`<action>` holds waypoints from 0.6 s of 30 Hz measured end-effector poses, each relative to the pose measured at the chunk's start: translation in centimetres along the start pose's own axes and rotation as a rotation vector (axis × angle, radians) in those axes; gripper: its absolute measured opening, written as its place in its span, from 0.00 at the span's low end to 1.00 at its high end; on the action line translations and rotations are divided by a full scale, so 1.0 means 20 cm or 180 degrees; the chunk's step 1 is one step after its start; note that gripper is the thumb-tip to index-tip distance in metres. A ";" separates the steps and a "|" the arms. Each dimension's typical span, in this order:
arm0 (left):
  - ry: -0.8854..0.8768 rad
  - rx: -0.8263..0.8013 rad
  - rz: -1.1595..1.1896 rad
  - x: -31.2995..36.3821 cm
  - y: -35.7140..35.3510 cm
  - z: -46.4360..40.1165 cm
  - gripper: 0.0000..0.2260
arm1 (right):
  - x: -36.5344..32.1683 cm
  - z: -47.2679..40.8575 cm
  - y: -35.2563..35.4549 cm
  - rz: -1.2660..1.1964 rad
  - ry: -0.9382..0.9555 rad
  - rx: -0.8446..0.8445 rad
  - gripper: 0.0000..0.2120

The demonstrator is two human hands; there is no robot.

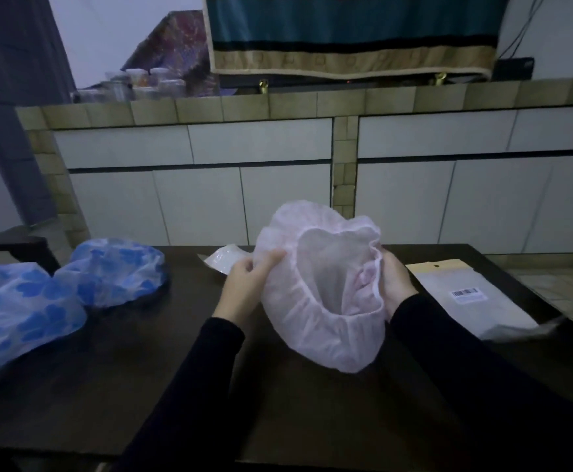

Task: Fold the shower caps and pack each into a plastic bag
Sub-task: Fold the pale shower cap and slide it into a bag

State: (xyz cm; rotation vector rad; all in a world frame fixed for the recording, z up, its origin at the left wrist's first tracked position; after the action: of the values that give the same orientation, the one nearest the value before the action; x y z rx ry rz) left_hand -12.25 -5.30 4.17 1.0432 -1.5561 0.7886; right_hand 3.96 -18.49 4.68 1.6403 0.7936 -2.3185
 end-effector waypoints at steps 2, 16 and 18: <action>0.0366 -0.0270 0.0146 -0.09 -0.06 0.03 0.22 | 0.06 -0.08 0.08 0.0169 -0.0089 0.0176 0.17; 0.0179 0.0125 -0.1071 -0.27 -0.02 -0.10 0.18 | 0.01 -0.23 0.33 0.2073 0.0225 0.0403 0.11; 0.0123 0.0157 -0.0923 -0.27 -0.02 -0.10 0.19 | 0.00 -0.20 0.29 0.1625 0.0376 0.0197 0.10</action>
State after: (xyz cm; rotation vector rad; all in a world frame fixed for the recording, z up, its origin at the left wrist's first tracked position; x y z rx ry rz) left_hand -10.70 -2.41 -0.66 1.2490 -1.3201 0.6443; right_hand 9.82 -21.13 1.88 1.7646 0.2728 -1.9177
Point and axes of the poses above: each hand's wrist, its own z-axis away from the middle knuckle, its own y-axis out of the back of the hand, x = y × z, the point moved 3 cm from there along -z, towards the middle knuckle, and after that the axes turned 9 degrees about x, right-handed, at the moved point
